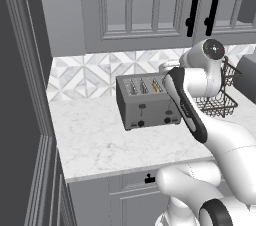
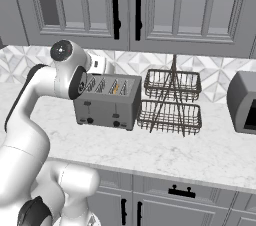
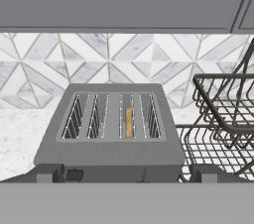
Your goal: Start the toaster. Once the lever pops up, take the bread to the plate on the dining counter.
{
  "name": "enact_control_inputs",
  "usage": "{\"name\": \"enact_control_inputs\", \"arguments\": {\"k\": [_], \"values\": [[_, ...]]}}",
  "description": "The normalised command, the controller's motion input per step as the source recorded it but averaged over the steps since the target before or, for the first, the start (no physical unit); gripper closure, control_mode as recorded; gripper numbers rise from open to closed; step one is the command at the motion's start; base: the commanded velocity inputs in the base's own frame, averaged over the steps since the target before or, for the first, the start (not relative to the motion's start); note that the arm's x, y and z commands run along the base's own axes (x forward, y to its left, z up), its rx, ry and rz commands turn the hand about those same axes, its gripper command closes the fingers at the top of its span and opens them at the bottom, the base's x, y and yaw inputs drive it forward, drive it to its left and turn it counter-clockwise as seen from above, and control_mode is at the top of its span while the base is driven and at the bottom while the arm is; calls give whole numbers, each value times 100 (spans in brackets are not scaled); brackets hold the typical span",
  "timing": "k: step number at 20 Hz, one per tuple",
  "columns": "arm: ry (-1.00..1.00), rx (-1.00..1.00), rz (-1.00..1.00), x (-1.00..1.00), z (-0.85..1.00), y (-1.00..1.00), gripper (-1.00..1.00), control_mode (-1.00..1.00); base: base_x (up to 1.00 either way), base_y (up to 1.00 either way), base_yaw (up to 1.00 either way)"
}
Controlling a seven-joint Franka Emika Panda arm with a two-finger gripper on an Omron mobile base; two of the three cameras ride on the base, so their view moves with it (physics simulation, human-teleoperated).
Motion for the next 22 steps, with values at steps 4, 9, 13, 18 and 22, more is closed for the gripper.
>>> {"name": "enact_control_inputs", "arguments": {"k": [4,9,13,18,22], "values": [[0,0,0,0,0,0,-100,-100,0,0,0],[0,0,0,0,0,0,-100,-100,0,0,0],[0,0,0,0,0,0,-100,-100,0,0,0],[0,0,0,0,0,0,-100,-100,0,0,0],[0,0,0,0,0,0,-100,-100,0,0,0]]}}
